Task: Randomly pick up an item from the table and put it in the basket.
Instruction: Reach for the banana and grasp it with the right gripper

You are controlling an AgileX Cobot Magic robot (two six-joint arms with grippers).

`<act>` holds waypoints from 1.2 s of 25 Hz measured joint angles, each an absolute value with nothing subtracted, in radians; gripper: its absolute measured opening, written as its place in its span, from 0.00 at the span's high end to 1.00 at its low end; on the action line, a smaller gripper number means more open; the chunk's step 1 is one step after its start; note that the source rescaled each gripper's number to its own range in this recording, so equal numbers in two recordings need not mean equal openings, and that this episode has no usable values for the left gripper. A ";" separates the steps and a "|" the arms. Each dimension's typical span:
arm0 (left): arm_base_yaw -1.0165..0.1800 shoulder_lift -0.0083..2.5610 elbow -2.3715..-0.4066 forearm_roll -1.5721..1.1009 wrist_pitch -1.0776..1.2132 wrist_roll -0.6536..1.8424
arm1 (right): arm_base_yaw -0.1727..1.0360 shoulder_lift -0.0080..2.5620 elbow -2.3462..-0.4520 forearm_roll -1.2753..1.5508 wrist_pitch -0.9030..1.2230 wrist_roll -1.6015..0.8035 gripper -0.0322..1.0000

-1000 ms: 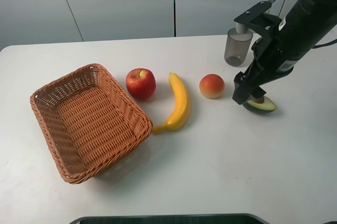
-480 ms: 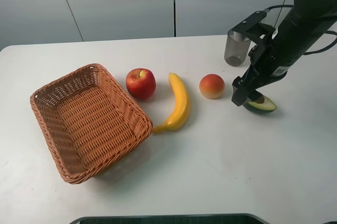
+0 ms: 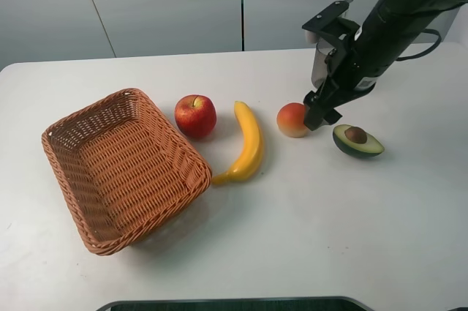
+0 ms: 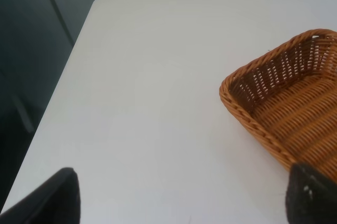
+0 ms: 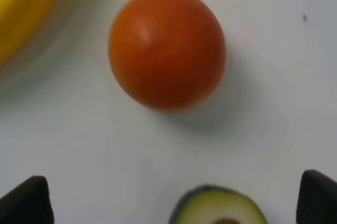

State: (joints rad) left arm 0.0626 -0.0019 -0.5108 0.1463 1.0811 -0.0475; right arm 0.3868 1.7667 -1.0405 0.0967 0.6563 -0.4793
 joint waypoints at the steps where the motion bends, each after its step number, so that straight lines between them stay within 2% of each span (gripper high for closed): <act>1: 0.063 -0.002 -0.511 0.146 1.081 -0.048 | 0.400 1.775 -1.051 0.101 0.658 -0.479 0.00; 6: 0.063 -0.002 -0.511 0.146 1.081 -0.048 | 0.457 1.818 -1.101 0.142 0.676 -0.434 0.00; 16: 0.063 -0.002 -0.511 0.146 1.081 -0.048 | 0.594 1.974 -1.297 0.146 0.757 -0.184 0.00; 25: 0.063 -0.002 -0.511 0.146 1.081 -0.048 | 0.614 2.131 -1.499 0.089 0.761 -0.078 0.00; 30: 0.063 -0.002 -0.511 0.146 1.081 -0.048 | 0.614 2.182 -1.530 0.084 0.761 -0.071 0.00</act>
State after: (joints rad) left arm 0.0626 -0.0019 -0.5108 0.1463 1.0811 -0.0475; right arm 0.6144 2.1825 -1.5300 0.0844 0.7613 -0.0706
